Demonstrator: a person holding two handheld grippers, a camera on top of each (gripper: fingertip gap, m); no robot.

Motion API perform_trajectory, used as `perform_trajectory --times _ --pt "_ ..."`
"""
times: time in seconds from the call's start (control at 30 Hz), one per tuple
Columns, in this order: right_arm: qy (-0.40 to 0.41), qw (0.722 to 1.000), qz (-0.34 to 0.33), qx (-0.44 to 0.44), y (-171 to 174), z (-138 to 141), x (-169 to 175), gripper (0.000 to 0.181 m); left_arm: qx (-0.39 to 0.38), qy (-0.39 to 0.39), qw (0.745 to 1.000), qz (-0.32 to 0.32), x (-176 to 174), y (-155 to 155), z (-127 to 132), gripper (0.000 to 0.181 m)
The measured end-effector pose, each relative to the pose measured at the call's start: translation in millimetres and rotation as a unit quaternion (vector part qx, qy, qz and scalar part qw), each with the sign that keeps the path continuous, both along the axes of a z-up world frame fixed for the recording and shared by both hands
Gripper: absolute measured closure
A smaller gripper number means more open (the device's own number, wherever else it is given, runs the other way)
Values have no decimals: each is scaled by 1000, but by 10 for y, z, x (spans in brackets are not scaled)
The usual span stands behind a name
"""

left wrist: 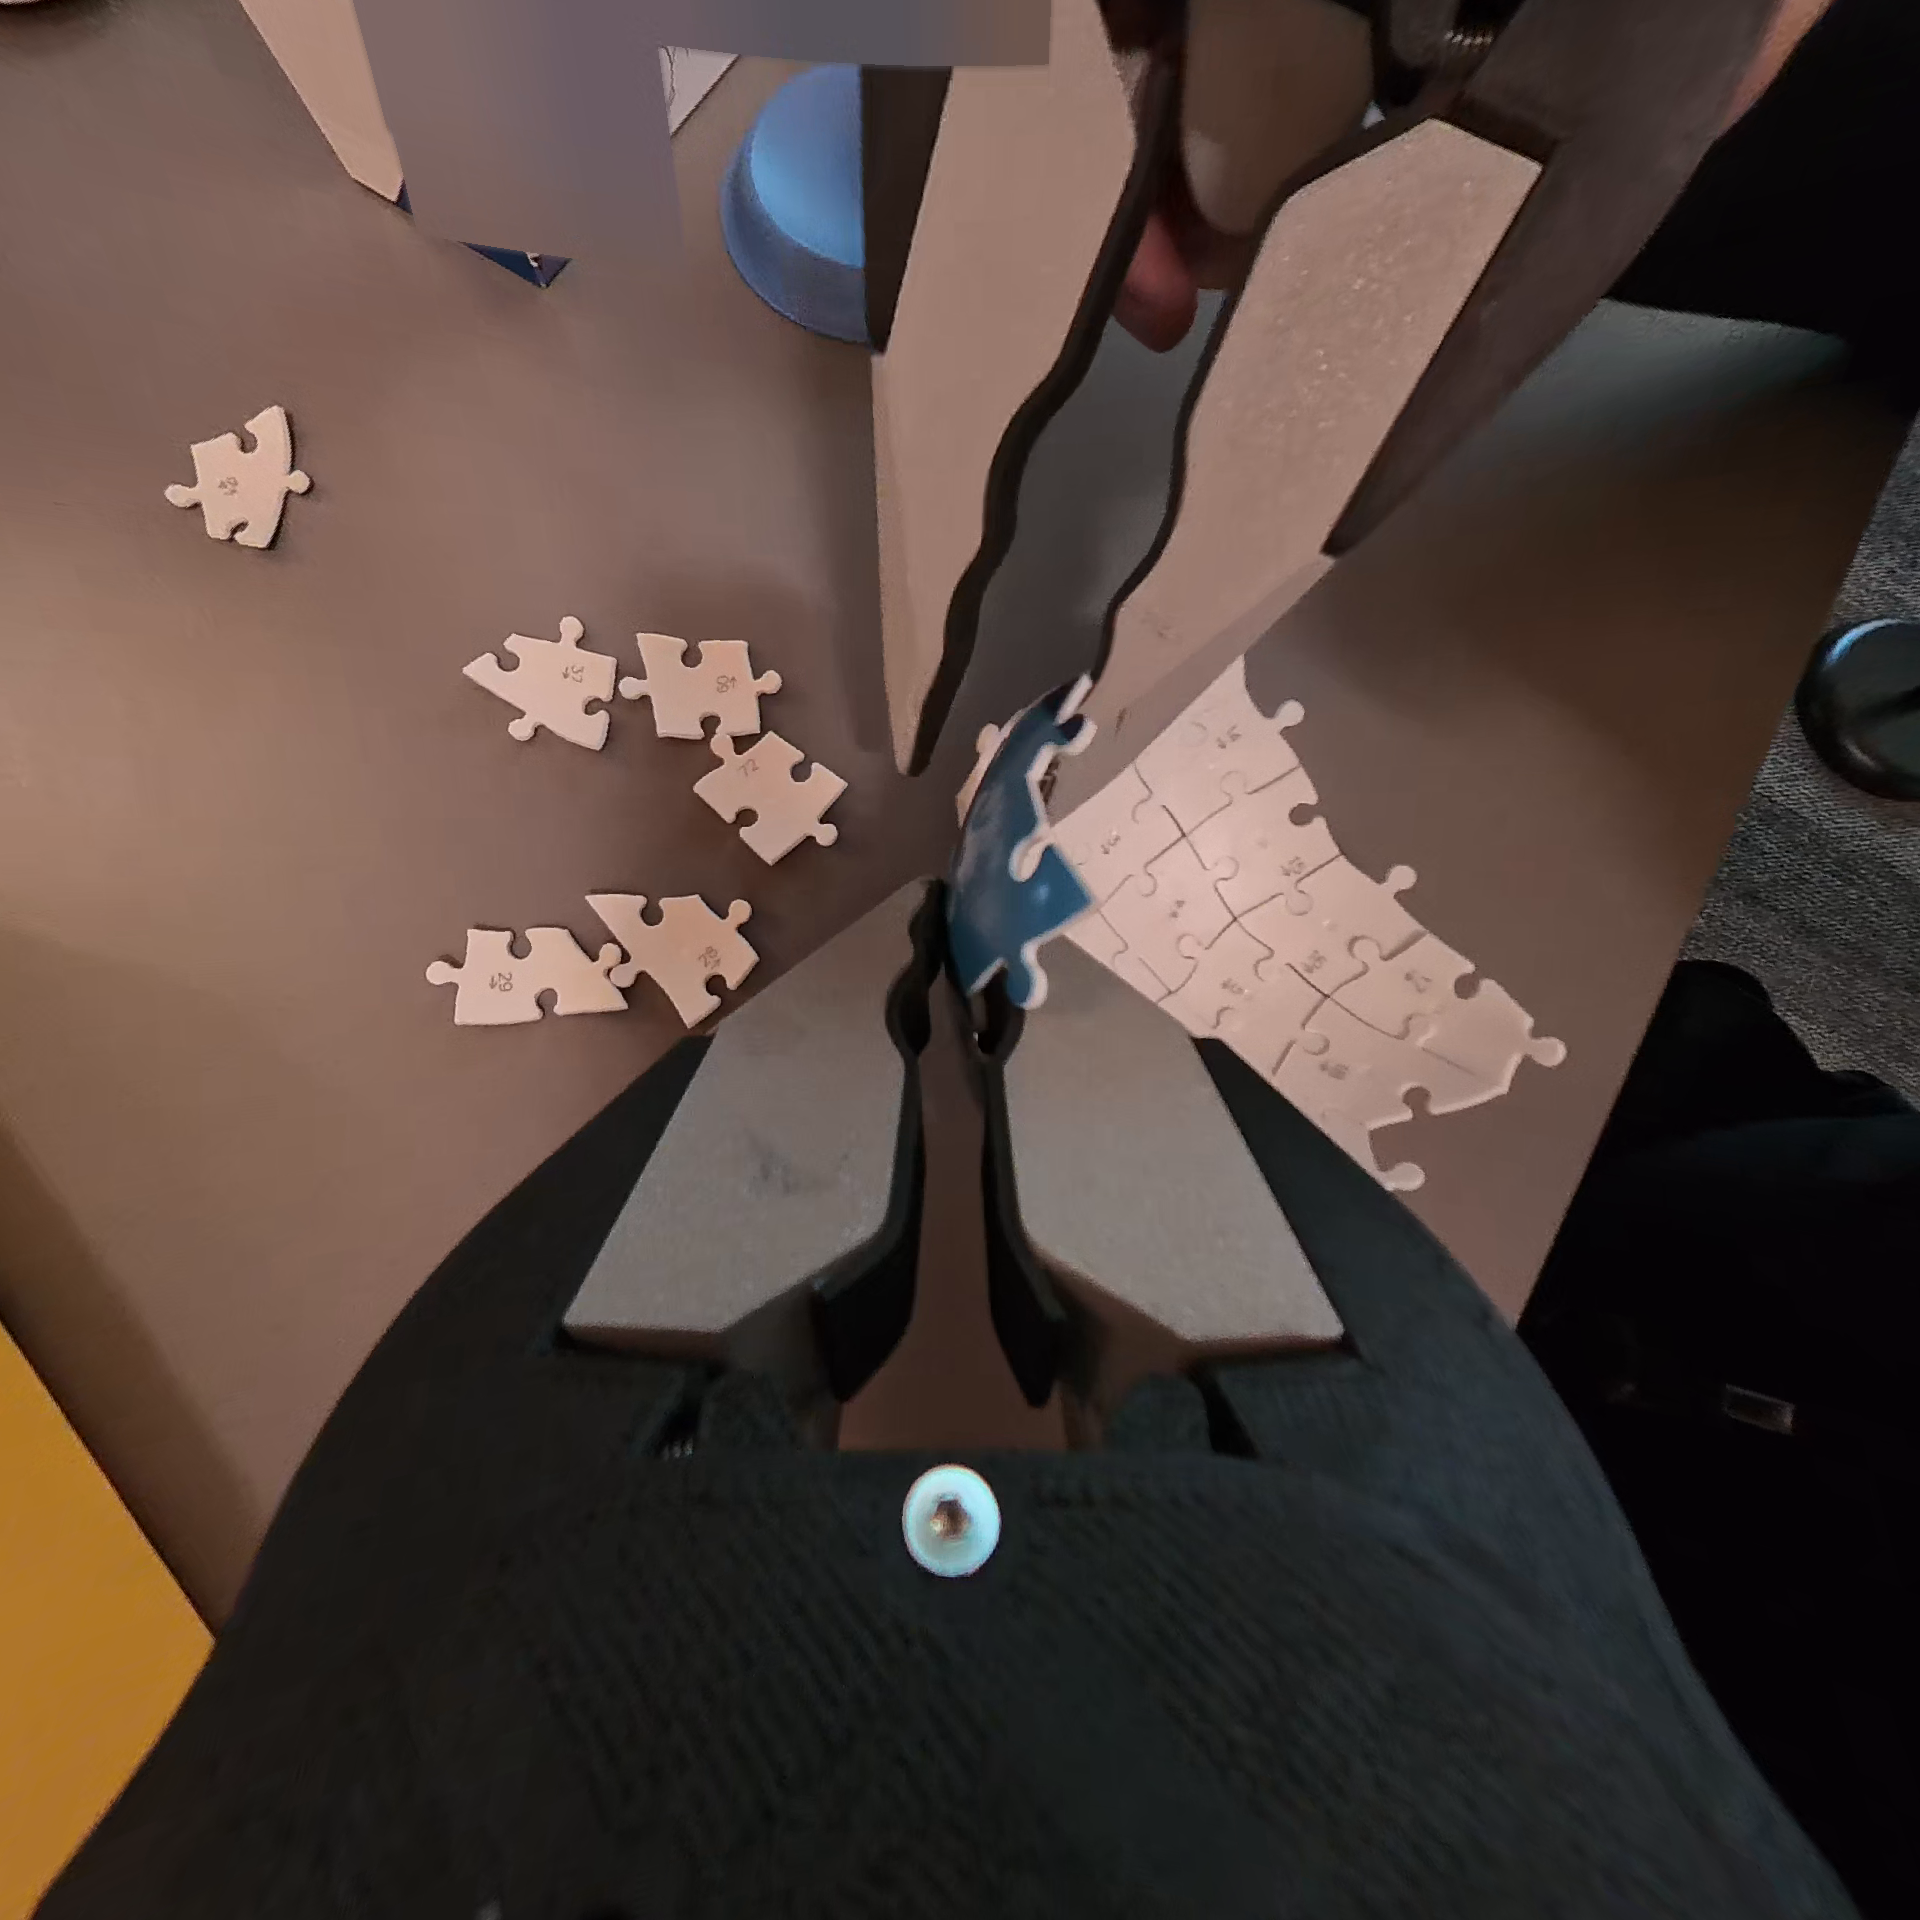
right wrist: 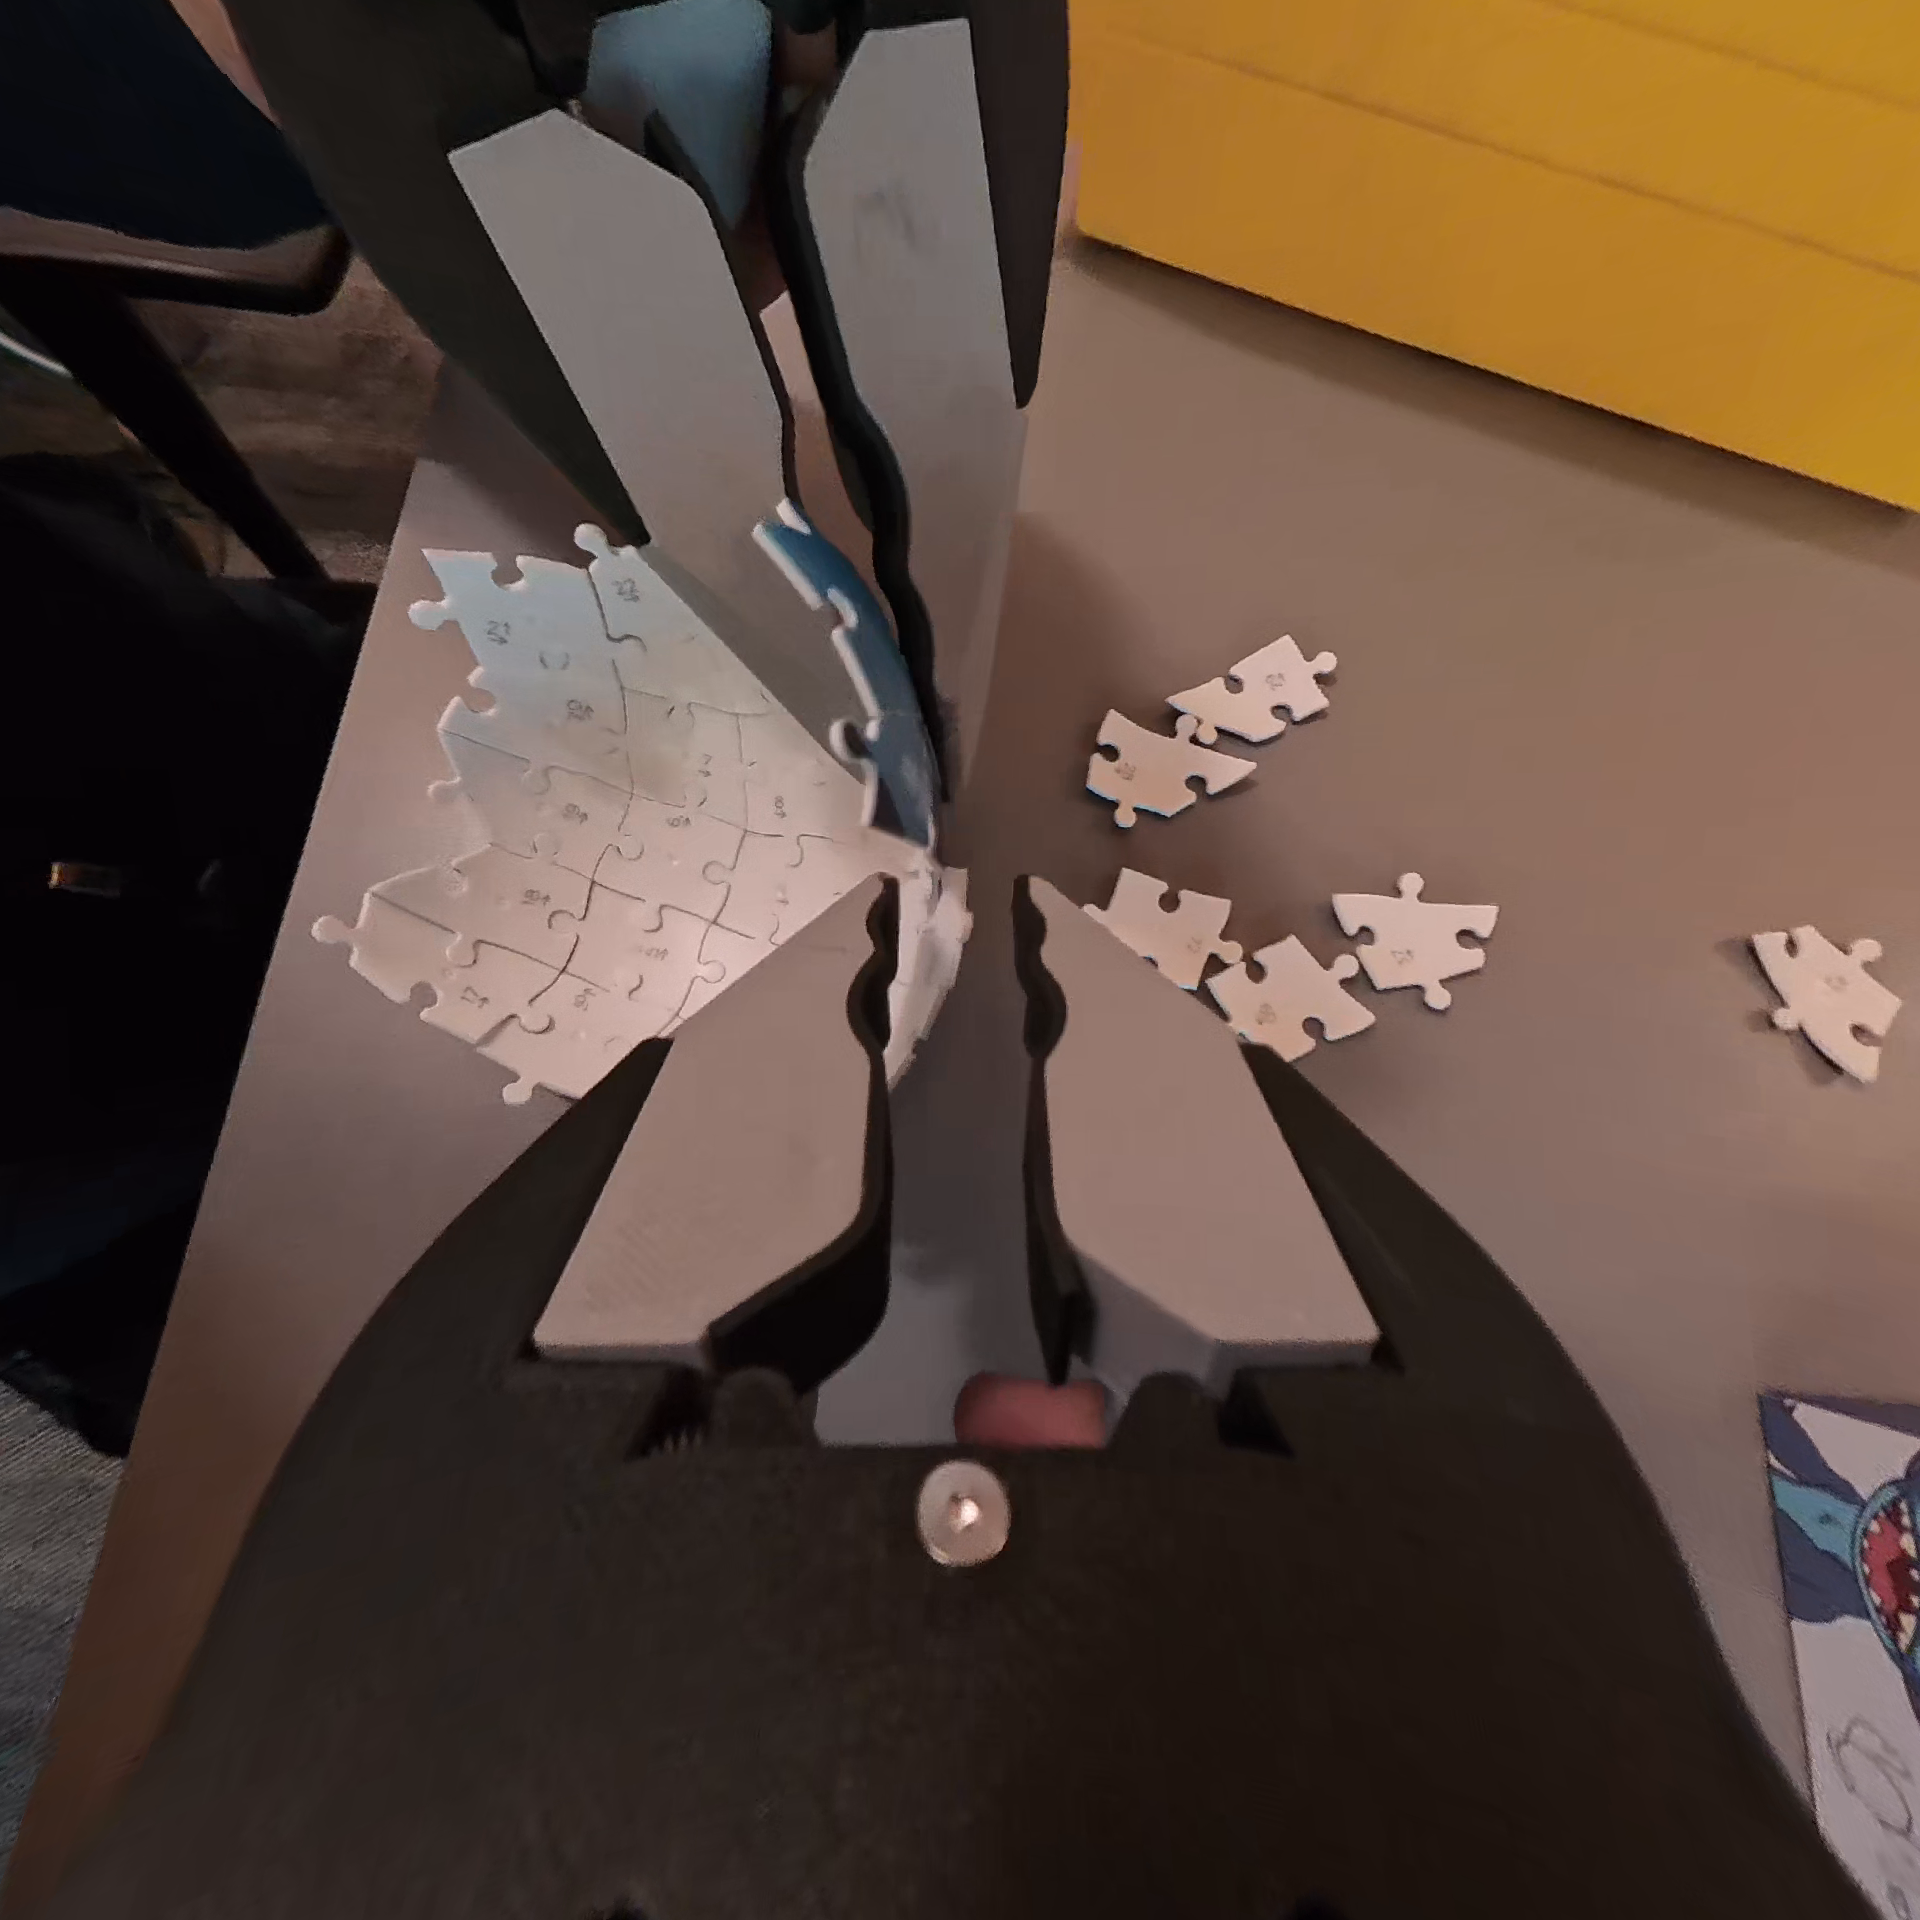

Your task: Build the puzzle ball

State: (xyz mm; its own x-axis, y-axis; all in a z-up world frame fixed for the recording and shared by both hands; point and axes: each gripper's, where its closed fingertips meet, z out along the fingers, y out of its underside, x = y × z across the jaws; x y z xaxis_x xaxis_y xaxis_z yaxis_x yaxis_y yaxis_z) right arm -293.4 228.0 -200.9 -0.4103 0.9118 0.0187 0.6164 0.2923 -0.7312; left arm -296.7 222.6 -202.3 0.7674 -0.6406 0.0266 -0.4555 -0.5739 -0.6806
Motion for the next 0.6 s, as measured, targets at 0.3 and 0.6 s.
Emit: perform_trajectory --times 0.3,0.6 --pt "-27 999 37 -2 -63 -73 -63 177 -10 -13 1000 -3 -23 -8 -22 180" --pt "0 994 57 93 -43 -56 -105 179 -32 -61 998 4 -70 12 -20 180"
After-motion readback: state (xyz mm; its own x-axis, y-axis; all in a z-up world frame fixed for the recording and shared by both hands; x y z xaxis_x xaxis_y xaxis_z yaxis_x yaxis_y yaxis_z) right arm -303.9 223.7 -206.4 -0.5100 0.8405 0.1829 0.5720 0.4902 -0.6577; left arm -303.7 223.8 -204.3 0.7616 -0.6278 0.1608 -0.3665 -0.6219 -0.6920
